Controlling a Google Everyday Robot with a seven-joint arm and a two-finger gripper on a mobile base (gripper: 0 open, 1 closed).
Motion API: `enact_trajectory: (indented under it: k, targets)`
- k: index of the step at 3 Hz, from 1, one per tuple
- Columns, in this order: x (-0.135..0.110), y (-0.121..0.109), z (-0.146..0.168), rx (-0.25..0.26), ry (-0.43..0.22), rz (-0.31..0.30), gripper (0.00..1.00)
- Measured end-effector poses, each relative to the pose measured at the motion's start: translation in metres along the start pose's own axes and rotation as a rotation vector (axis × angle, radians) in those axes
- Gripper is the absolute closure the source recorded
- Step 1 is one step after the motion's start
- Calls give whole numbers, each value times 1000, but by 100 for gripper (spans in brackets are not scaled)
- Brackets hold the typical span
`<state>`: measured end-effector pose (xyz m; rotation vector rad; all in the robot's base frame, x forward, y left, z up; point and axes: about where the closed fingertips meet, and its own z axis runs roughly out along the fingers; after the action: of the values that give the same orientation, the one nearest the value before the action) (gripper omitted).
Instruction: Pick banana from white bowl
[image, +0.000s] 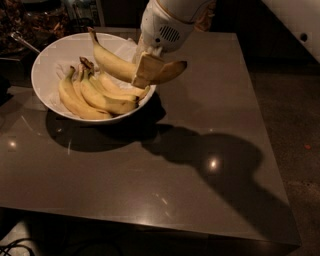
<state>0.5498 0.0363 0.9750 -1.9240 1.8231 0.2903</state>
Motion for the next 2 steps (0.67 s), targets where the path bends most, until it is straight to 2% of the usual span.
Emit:
enact_trajectory:
  k: [1, 2]
  targets:
    - [-3, 17, 2, -33, -17, 12, 100]
    - [4, 38, 7, -77, -48, 47, 100]
